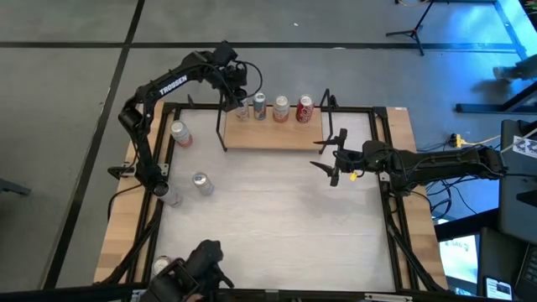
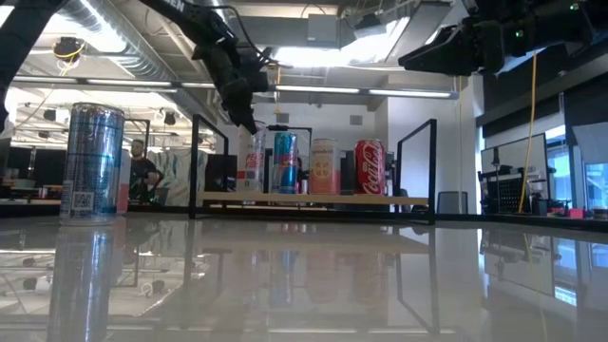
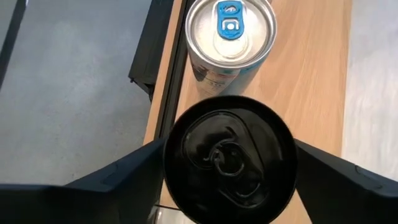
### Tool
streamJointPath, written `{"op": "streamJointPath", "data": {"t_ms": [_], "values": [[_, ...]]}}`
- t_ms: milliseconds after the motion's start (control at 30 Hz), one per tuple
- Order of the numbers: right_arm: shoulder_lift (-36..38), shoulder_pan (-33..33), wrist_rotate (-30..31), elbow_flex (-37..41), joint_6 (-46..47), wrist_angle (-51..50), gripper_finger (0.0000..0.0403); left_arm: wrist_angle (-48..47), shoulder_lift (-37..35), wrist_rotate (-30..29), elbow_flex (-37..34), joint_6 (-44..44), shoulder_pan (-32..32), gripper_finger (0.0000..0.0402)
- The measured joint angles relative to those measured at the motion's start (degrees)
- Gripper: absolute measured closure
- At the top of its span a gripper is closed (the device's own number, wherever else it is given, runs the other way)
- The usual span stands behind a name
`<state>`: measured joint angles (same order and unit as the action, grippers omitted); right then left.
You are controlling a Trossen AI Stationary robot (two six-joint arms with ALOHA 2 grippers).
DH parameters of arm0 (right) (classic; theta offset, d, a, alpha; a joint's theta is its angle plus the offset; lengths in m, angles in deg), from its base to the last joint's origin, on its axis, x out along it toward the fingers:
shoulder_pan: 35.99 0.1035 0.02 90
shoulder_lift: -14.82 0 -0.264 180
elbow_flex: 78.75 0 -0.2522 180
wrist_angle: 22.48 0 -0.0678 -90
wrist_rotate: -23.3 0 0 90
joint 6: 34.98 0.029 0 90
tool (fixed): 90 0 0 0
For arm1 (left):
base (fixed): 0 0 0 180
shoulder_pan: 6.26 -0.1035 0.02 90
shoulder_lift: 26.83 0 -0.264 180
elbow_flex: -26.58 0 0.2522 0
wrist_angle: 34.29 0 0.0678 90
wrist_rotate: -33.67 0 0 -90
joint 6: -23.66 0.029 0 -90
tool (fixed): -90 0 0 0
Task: Place canned beverage on shelf
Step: Put the right white pink soda can on the shelf, then move the blue soda can to the center of the table
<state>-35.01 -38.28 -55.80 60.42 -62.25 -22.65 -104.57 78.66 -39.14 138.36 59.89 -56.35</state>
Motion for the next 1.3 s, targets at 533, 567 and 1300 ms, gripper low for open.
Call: {"op": "streamJointPath", "data": {"t_ms": [533, 567, 1300], "values": [[0.0, 0.0, 0.0, 0.0, 0.0, 0.0, 0.0102, -2.5, -0.1, -4.6, 5.3, -1.5, 3.2, 0.0082], [0.0, 0.0, 0.0, 0.0, 0.0, 0.0, 0.0102, -3.3, -0.1, -4.6, 6.5, -1.6, 3.4, 0.0082], [0.0, 0.0, 0.5, 0.0, -1.2, 3.9, 0.0102, -22.1, -7.7, -15.2, 20.9, -31.9, 21.2, 0.0082]]}}
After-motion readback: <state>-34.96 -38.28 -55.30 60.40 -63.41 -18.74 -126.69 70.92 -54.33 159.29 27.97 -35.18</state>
